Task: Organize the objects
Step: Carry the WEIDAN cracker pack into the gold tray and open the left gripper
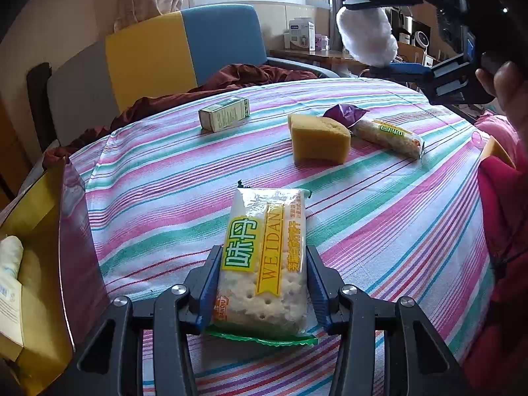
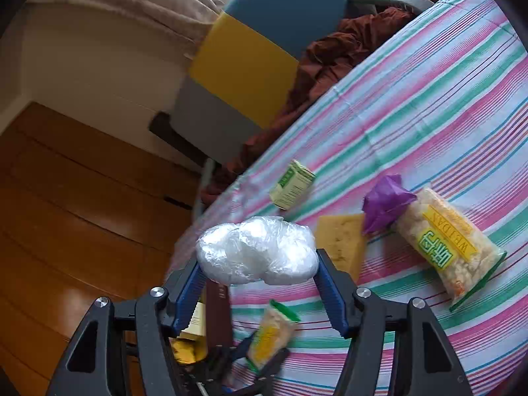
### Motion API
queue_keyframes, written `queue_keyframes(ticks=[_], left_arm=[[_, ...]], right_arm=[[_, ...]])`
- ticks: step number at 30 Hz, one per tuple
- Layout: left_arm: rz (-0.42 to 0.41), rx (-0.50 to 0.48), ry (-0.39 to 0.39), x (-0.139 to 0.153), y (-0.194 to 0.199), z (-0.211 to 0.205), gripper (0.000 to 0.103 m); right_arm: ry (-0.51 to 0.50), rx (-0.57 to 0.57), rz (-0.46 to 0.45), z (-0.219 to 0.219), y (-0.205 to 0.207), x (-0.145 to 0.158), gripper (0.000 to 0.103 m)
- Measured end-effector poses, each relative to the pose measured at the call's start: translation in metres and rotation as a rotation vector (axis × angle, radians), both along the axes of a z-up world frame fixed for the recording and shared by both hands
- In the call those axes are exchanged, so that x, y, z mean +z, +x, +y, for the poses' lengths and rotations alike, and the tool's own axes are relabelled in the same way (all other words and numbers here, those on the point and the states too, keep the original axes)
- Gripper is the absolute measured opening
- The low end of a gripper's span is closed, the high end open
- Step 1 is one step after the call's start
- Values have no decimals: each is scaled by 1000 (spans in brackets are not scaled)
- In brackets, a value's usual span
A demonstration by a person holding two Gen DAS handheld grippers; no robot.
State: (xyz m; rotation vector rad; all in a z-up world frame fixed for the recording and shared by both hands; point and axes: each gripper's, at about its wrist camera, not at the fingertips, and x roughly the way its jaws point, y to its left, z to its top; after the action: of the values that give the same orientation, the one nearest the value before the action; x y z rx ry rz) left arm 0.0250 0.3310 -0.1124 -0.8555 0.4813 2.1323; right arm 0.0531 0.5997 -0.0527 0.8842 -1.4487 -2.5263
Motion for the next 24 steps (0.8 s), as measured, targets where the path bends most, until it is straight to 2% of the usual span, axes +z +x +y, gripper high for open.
queue_keyframes(ticks=[3,8,14,24], left_arm=[[4,-1,6,0,0,-1,49],[5,-3,18,0,1,-2,49],[8,-3,24,0,3,-4,49],[7,-7,28,-1,3,-5,49]], right_arm=[[-25,-37,-22,7,1,-5,65],[43,-47,-102,4,-6,-7,65],[170,-19,-244,-8,-20,-14,65],[208,-33,-299,-7,-21,-17,65]])
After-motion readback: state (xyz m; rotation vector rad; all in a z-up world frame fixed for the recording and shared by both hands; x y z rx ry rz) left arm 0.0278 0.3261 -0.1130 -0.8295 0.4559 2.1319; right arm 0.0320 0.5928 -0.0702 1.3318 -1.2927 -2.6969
